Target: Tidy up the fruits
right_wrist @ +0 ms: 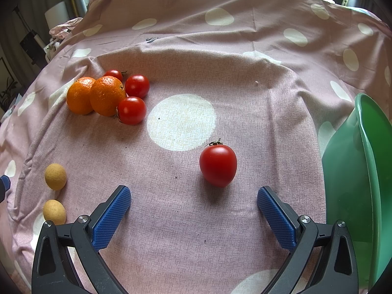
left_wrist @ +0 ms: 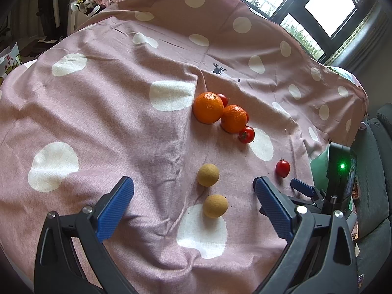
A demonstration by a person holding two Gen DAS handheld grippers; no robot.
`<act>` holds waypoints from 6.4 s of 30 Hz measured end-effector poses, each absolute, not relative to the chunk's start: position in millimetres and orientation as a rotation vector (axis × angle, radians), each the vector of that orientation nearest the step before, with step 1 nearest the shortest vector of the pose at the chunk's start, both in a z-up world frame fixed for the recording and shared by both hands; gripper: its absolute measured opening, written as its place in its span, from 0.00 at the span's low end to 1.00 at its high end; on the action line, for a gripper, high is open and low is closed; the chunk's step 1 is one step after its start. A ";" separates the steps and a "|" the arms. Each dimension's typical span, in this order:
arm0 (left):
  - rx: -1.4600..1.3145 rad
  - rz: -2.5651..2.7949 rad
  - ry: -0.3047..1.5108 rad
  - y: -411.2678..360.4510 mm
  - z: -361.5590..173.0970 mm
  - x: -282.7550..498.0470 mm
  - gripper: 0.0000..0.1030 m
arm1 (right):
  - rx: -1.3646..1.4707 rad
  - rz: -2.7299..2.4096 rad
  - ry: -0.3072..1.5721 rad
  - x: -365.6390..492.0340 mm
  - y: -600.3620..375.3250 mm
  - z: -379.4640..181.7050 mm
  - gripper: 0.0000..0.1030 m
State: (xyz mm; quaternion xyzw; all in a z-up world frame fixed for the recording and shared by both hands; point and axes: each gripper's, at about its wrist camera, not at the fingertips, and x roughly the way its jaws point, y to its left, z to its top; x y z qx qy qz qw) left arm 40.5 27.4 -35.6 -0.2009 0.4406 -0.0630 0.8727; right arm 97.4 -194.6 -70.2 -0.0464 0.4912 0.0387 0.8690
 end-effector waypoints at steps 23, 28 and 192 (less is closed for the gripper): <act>-0.421 -0.132 0.919 25.6 -33.7 38.7 0.97 | -0.097 0.081 1.028 97.6 -194.7 -70.1 0.99; -0.420 -0.133 0.918 25.0 -33.1 37.6 0.97 | -0.097 0.081 1.028 97.6 -194.7 -69.9 0.99; -0.315 -0.043 0.929 17.6 -42.3 44.3 0.99 | -0.098 0.081 1.028 98.6 -194.9 -70.0 0.99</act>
